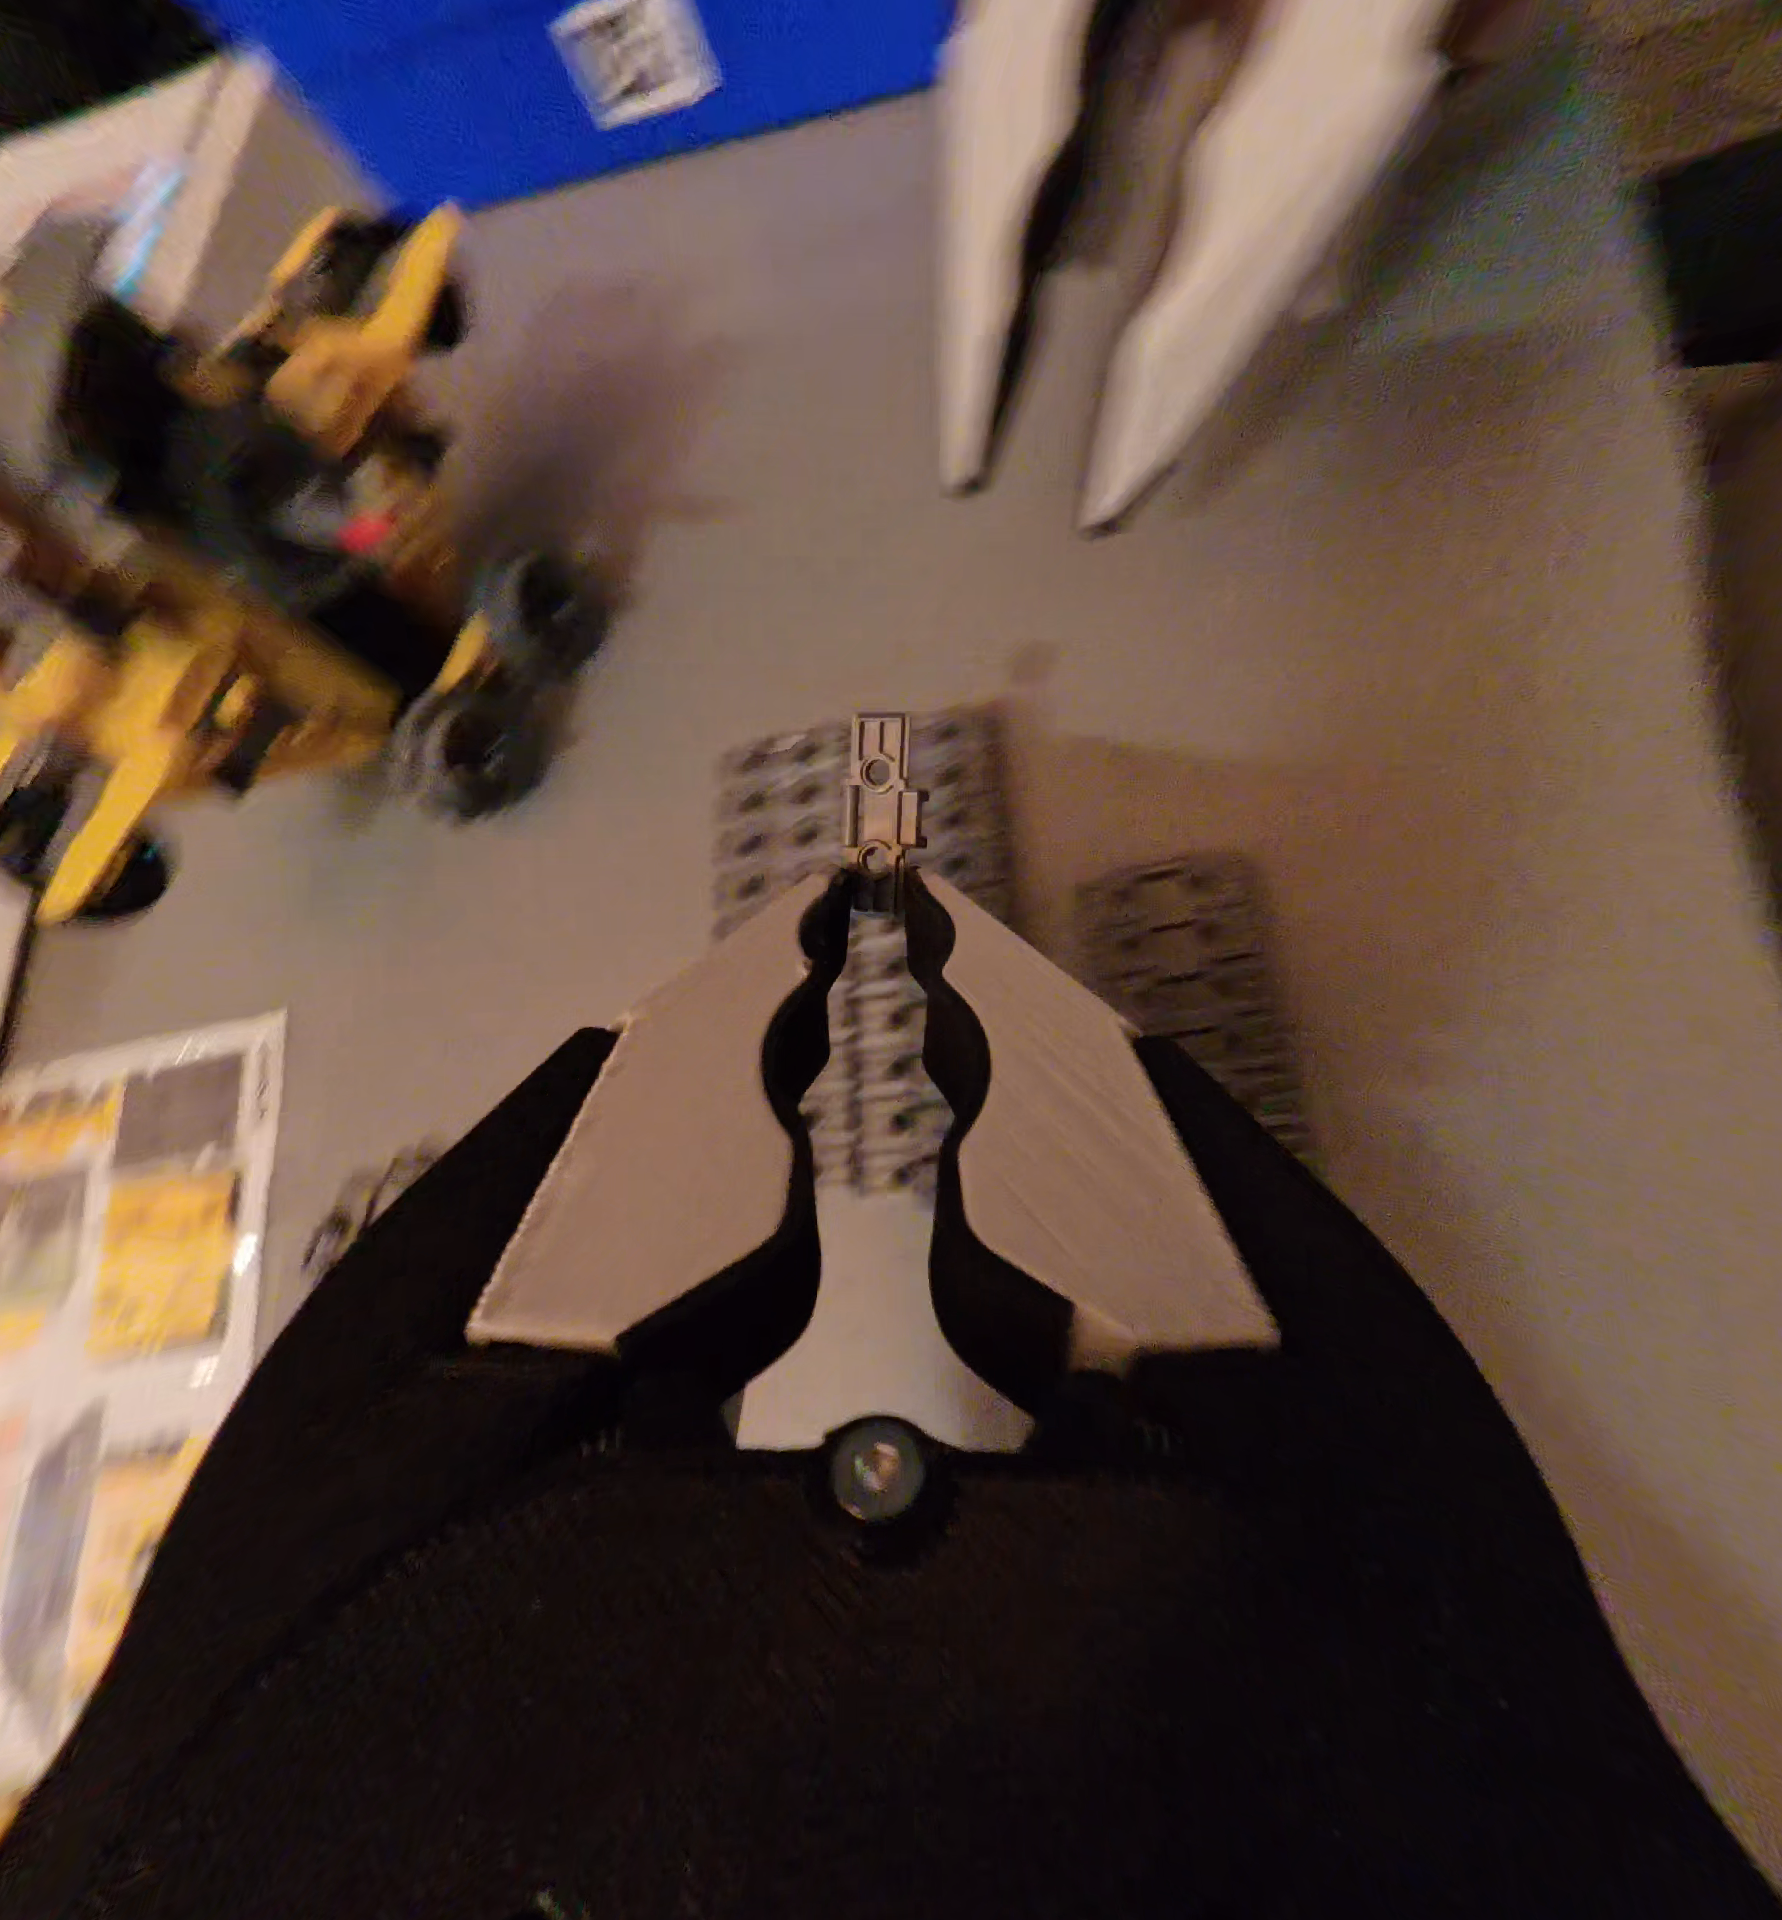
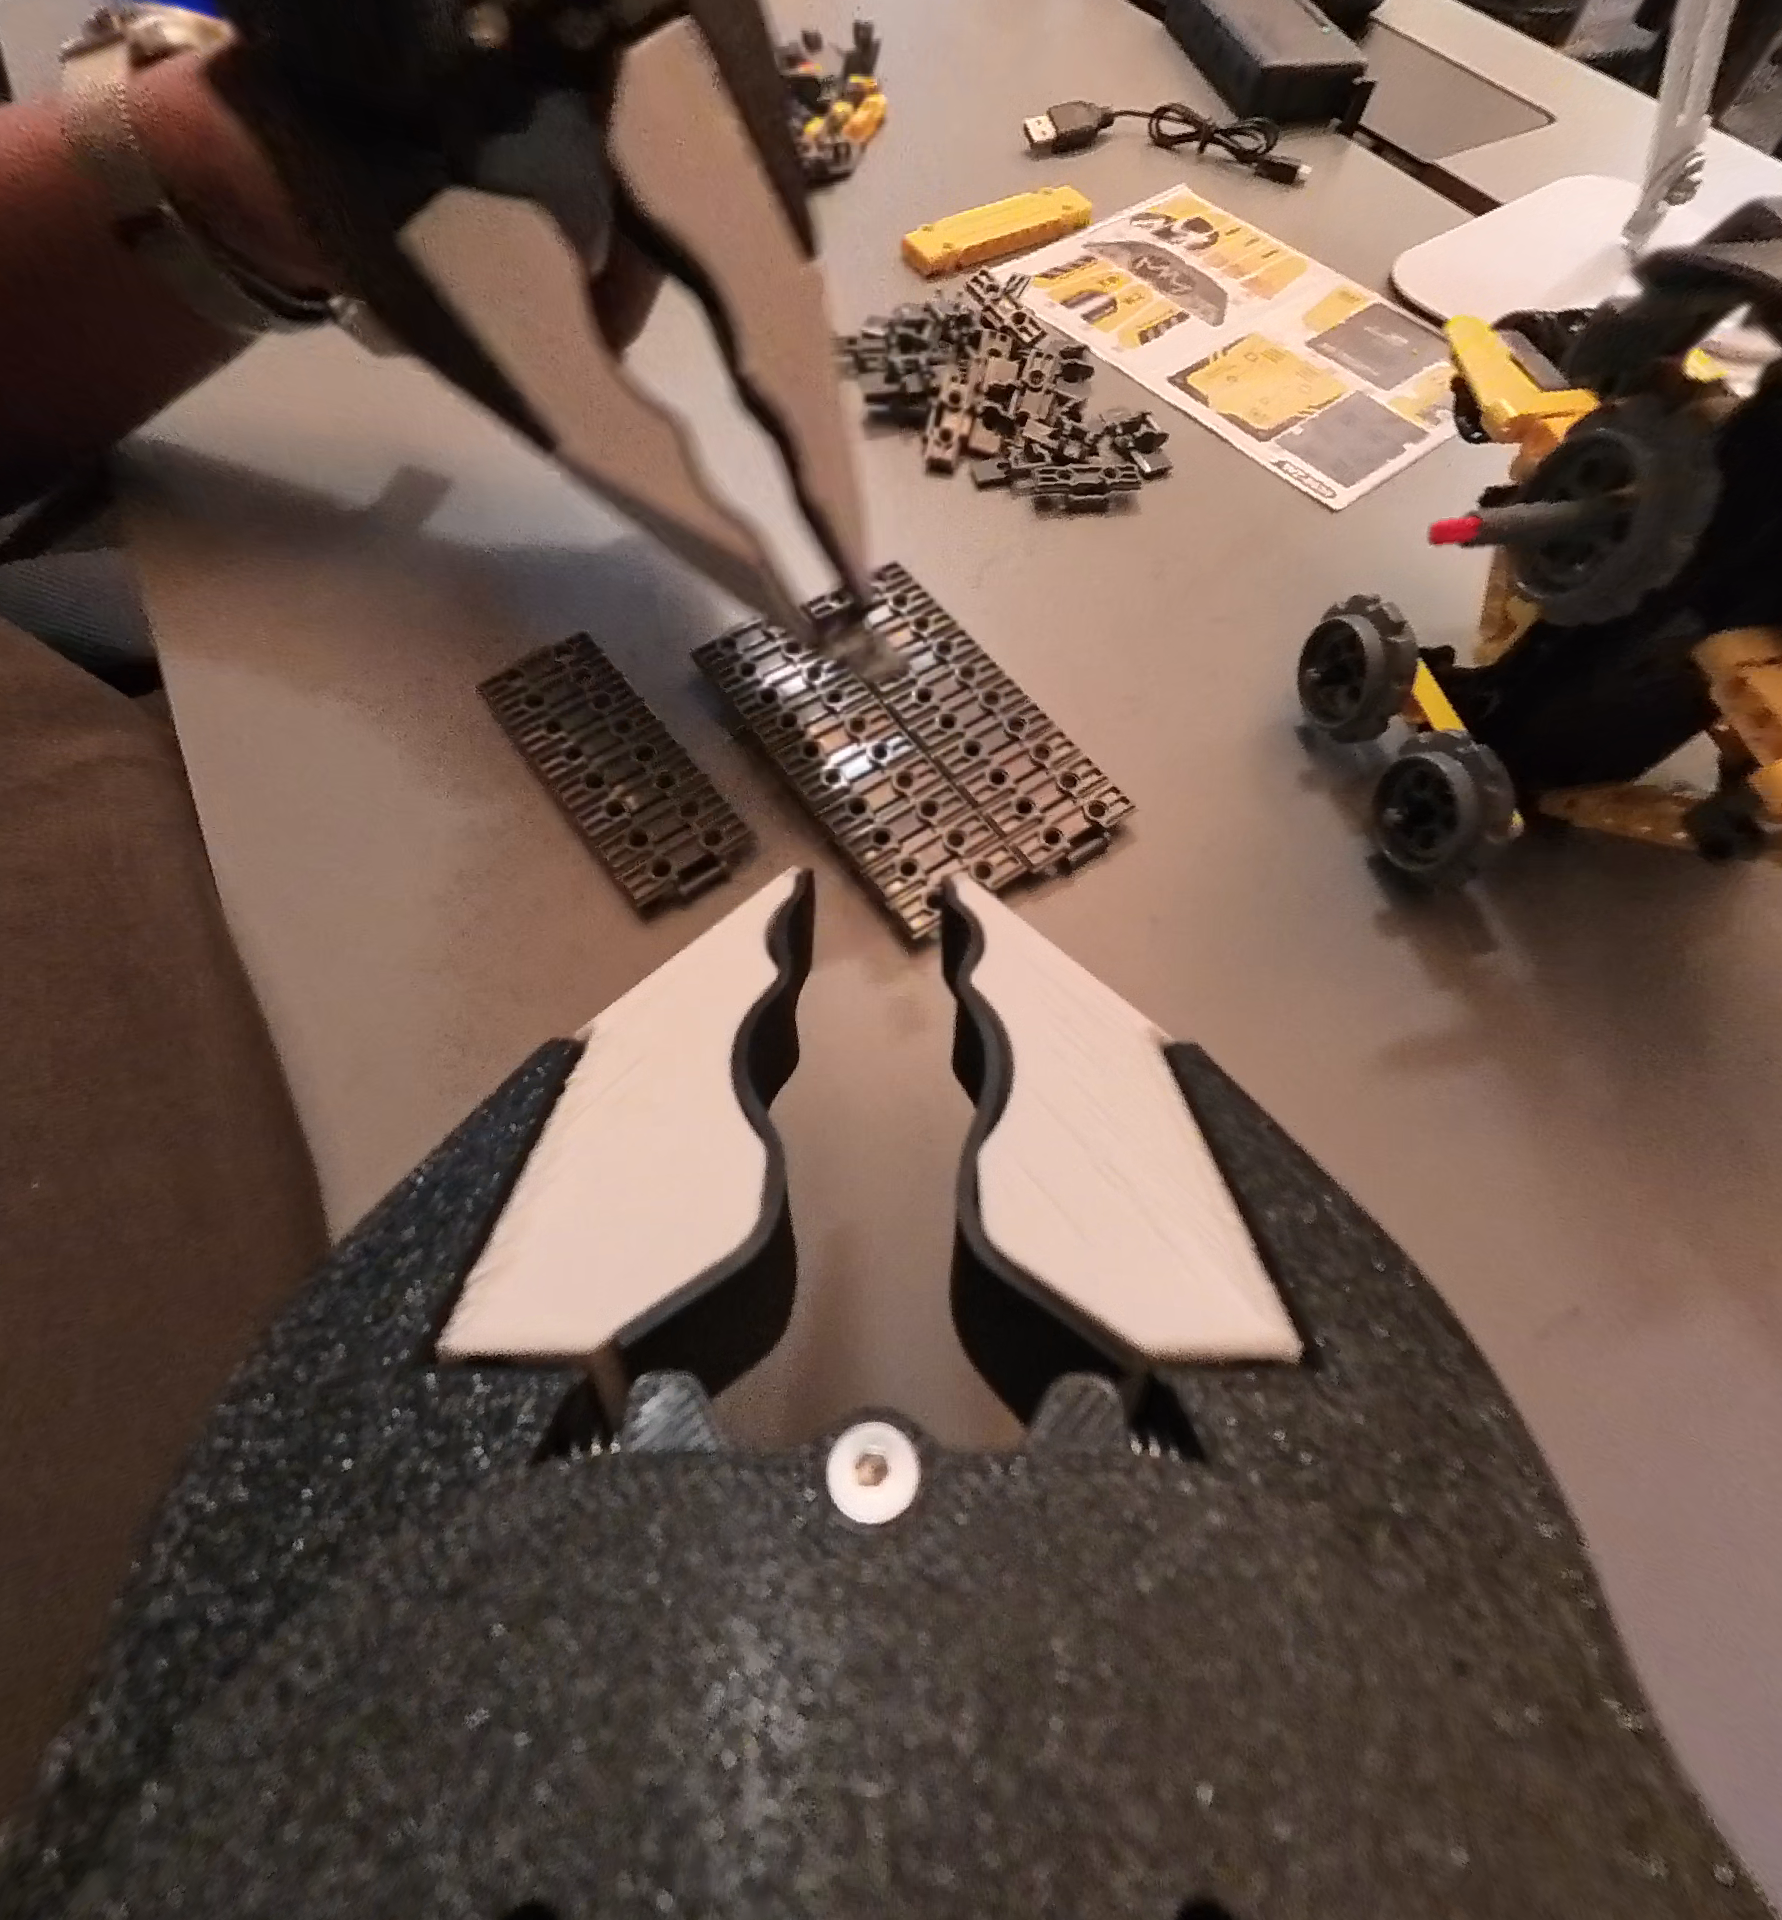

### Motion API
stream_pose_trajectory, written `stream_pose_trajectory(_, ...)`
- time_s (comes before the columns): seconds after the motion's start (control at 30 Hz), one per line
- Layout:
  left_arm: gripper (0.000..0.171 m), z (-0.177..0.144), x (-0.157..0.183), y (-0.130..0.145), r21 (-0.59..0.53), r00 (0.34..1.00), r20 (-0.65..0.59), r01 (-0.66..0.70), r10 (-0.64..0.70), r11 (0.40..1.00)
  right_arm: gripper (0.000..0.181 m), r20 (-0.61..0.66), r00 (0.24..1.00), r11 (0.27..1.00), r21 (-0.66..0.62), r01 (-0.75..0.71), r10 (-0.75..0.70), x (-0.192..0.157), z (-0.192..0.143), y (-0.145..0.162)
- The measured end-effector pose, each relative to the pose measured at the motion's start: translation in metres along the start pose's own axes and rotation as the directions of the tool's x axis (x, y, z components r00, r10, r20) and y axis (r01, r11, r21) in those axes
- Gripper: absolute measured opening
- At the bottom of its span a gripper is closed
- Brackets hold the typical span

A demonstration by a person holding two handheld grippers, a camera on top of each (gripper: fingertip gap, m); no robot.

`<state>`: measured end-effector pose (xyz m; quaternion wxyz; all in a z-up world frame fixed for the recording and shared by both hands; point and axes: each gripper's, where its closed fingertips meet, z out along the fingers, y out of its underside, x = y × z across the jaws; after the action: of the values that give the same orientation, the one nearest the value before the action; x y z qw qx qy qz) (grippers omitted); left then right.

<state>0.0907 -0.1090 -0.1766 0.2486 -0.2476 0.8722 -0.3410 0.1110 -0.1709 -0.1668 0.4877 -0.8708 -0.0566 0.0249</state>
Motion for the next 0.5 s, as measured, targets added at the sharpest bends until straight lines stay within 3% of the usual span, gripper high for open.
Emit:
stream_pose_trajectory(0.17, 0.007, 0.017, 0.05, -0.015, -0.007, 0.973, -0.183, -0.142, 0.138, 0.99, 0.023, 0.001, 0.999, 0.999, 0.013, -0.036, 0.036, 0.001, -0.004, 0.004)
stream_pose_trajectory(0.37, 0.007, 0.035, 0.065, -0.003, -0.069, 0.951, -0.269, -0.176, 0.152, 0.982, 0.024, 0.017, 0.999, 0.999, -0.006, -0.039, 0.039, -0.006, -0.004, 0.012)
stream_pose_trajectory(0.5, 0.012, 0.038, 0.065, 0.001, -0.085, 0.955, -0.261, -0.168, 0.14, 0.982, 0.026, 0.108, 0.992, 0.996, -0.066, -0.062, 0.069, -0.02, 0.001, 0.025)
